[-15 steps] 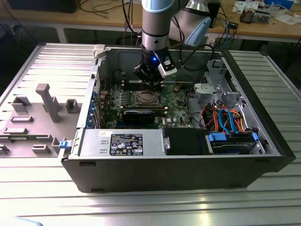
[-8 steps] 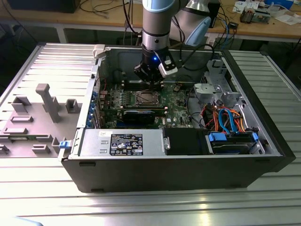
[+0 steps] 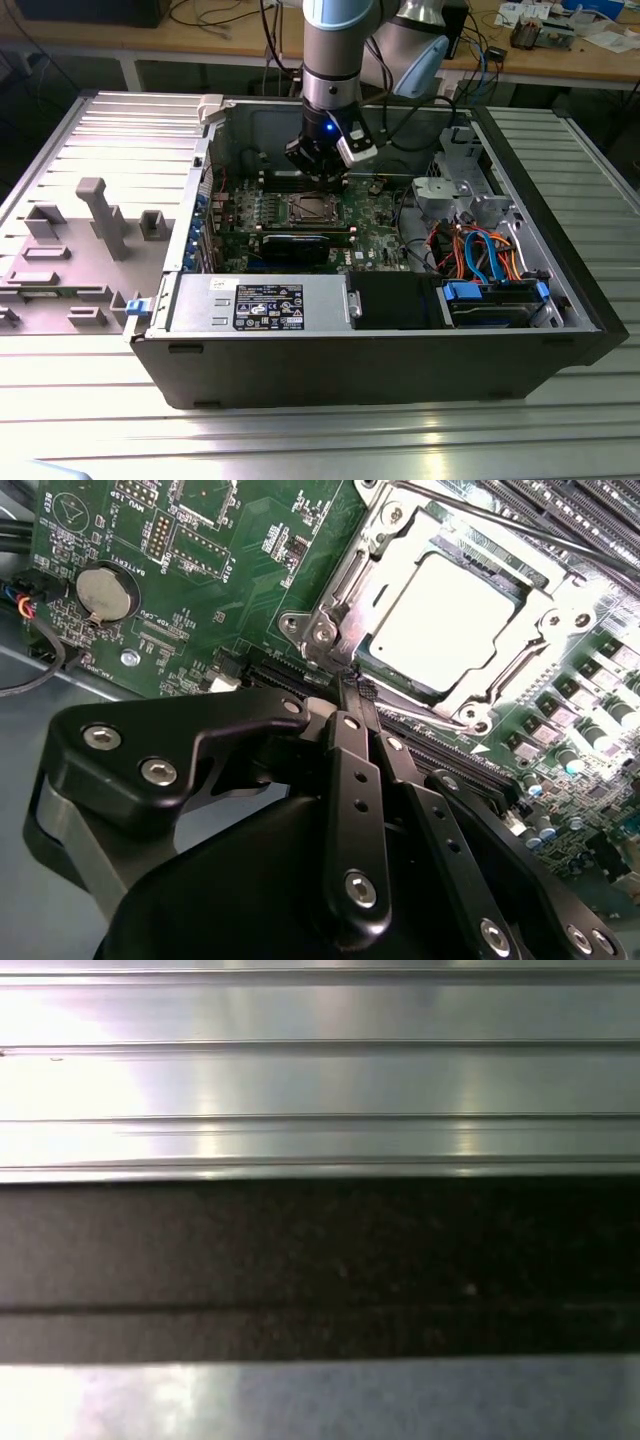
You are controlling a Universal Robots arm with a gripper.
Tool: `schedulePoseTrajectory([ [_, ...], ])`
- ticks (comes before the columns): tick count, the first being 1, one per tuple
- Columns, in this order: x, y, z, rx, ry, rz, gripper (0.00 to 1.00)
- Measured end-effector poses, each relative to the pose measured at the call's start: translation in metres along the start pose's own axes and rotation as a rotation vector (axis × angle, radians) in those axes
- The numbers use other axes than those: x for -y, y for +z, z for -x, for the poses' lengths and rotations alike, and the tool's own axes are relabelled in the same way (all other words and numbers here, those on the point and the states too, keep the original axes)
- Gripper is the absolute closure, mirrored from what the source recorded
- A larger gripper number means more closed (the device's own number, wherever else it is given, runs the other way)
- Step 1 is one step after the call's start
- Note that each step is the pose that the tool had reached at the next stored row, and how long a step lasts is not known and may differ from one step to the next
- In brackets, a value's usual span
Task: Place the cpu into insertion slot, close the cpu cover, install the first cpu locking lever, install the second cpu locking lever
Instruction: 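Install the first cpu locking lever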
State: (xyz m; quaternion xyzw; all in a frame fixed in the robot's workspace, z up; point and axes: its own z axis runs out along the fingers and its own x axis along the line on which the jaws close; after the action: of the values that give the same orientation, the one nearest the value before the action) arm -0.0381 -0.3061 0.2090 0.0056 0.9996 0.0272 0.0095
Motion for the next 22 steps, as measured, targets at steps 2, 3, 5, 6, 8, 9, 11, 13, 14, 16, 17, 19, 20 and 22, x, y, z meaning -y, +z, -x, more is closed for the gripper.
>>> schedulePoseTrajectory([
  [2, 0.0001, 0.001, 0.0003, -0.0002, 0.0, -0.0004, 0.89],
  [3, 0.0001, 0.0011, 0.0003, -0.0001, 0.0, -0.0003, 0.89],
  [5, 0.0002, 0.0011, 0.0004, -0.0001, 0.0, -0.0019, 0.89],
  [6, 0.0002, 0.0017, 0.0007, -0.0003, 0.0, -0.0062, 0.89],
  [8, 0.0003, 0.0037, 0.0015, -0.0008, 0.0, -0.0063, 0.89],
  [9, 0.0003, 0.004, 0.0017, -0.0011, 0.0, -0.0065, 0.89],
  [11, 0.0004, 0.0042, 0.0018, -0.0009, 0.0, -0.0061, 0.89],
  [13, 0.0005, 0.0041, 0.0018, -0.0008, 0.0, -0.0061, 0.89],
  [14, 0.0006, 0.004, 0.0019, -0.0008, 0.0, -0.0061, 0.89],
  [16, 0.0008, 0.004, 0.0018, -0.001, 0.0, -0.0073, 0.89],
  [17, 0.0007, 0.004, 0.0018, -0.0009, 0.0, -0.0078, 0.89],
  [19, 0.0014, 0.0042, 0.0019, -0.0009, 0.0, -0.0098, 0.89],
  [20, 0.0019, 0.0043, 0.0019, -0.0011, 0.0, -0.0106, 0.89],
  [22, 0.0024, 0.0048, 0.0019, -0.0012, 0.0, -0.0114, 0.89],
])
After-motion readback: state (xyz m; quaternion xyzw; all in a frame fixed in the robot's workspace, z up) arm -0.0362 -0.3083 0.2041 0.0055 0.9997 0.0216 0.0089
